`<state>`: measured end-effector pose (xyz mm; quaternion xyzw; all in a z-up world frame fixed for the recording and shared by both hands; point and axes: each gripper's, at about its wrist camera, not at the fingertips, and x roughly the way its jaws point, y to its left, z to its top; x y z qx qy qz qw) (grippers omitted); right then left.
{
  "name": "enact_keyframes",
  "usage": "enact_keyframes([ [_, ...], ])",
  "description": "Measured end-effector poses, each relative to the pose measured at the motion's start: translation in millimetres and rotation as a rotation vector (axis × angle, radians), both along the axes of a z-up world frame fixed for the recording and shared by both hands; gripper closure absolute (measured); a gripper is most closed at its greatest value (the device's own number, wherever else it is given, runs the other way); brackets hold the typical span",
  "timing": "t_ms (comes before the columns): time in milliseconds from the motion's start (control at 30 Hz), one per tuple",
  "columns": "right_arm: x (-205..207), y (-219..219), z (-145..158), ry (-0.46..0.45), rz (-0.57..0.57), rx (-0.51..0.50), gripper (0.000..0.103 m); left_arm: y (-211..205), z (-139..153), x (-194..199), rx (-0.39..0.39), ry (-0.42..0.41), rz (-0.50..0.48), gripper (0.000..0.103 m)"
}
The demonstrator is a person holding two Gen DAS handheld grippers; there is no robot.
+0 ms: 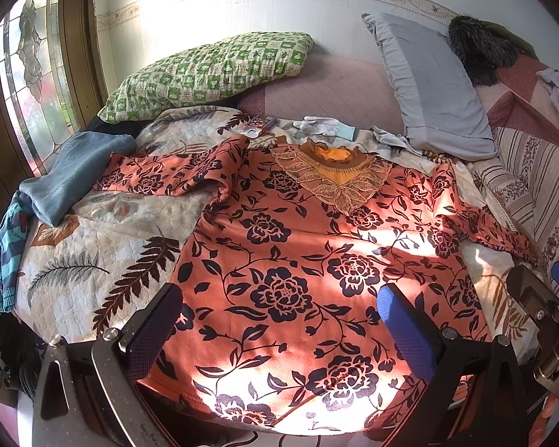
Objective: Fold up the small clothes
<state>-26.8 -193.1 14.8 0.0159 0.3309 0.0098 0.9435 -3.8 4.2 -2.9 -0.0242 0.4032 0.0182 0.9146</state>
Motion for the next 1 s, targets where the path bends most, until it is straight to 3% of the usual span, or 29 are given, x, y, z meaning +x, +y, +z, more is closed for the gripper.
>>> enact_keyframes([
  [833,1,4,2,-0.001,0.001,0.001,0.000,1,1,0,-0.005,0.000,-0.001,0.000],
  [1000,6,0,0,0.024,0.028,0.014,0.000,22,-6,10,-0.096,0.052,-0.030,0.000],
])
